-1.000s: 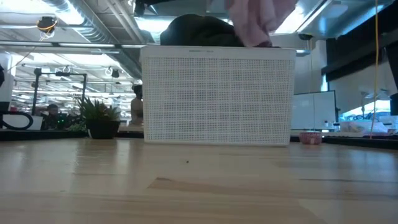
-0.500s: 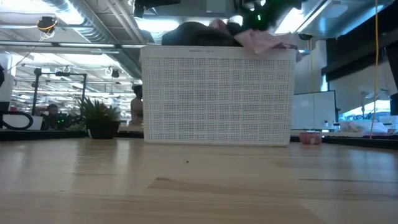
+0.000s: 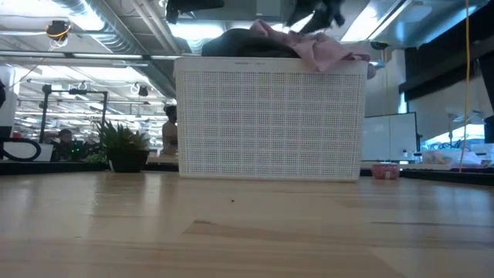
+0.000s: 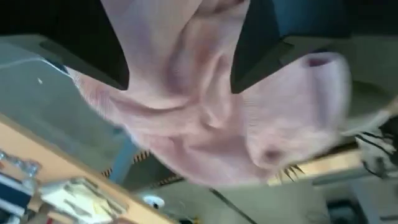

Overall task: Sort clothes
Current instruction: Put the pink shirt in the white bin, then return to Home Position

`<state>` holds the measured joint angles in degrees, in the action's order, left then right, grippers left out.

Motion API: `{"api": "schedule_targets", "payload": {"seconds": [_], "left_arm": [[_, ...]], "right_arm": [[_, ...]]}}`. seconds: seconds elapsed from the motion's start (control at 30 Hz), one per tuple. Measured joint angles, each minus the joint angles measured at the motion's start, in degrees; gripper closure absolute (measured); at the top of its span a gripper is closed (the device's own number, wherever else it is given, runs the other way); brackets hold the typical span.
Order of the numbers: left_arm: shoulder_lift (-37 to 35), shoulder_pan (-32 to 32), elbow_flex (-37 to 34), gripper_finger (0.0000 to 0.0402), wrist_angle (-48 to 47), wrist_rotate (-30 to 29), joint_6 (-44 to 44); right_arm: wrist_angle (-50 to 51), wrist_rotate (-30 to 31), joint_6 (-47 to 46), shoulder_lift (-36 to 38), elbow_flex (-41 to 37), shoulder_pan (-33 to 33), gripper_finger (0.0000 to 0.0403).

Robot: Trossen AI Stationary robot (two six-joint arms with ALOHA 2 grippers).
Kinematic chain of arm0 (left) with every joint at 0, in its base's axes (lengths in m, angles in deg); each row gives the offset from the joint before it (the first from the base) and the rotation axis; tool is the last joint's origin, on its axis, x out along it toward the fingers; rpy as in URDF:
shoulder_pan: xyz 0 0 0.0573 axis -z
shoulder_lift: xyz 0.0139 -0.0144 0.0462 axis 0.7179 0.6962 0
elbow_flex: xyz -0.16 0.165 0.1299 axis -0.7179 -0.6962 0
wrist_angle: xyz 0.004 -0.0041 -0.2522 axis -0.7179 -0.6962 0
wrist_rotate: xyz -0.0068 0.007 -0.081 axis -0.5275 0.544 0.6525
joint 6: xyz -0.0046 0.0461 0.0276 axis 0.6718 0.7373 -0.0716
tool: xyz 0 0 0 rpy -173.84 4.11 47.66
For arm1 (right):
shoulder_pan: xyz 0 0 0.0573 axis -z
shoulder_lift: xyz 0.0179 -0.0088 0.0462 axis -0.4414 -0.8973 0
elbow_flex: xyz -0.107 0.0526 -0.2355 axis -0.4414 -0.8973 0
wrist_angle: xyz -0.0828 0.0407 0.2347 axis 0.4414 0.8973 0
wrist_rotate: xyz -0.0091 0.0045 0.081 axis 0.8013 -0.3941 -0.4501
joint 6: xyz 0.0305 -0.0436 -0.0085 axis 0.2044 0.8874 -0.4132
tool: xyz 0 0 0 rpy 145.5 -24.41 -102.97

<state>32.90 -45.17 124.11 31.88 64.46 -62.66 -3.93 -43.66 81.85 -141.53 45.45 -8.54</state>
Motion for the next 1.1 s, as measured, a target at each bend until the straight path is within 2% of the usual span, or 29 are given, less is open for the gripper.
{"api": "schedule_targets", "payload": {"seconds": [0.13, 0.3, 0.47, 0.67, 0.83, 0.97, 1.1], "left_arm": [[0.0, 0.0, 0.0, 0.0237, 0.1, 0.5, 0.7], [0.0, 0.0, 0.0, 0.0237, 0.1, 2.1, 3.2], [-0.2, 0.0, 0.0, 0.0237, 0.2, 2.2, 5.2], [-0.4, -1.5, -2.6, 0.0237, 0.7, 3.8, 5.1], [-1.4, -5.2, -7.8, 0.0237, 6.7, 3.4, 1.5], [-1.4, -8.7, -11.5, 0.0238, 6.8, 2.9, -1.7], [-1.4, -10.3, -14.5, 0.0260, 9.8, 7.4, -1.6]], "right_arm": [[3.2, -0.1, 0.7, 3.7, 3.4, -2.5, 0.0088], [4.5, -0.7, 2.2, 9.6, 3.5, -3.9, 0.0084], [4.6, -8.5, 2.0, 17.3, -1.2, -3.9, 0.0108], [0.2, -14.3, 0.6, 27.1, -14.0, -3.9, 0.0171], [-8.8, -18.3, 0.2, 35.4, -27.9, -3.9, 0.0242], [-13.2, -21.8, -0.7, 39.8, -36.7, -3.8, 0.0300], [-15.3, -24.1, -1.0, 43.5, -42.4, -3.8, 0.0361]]}}
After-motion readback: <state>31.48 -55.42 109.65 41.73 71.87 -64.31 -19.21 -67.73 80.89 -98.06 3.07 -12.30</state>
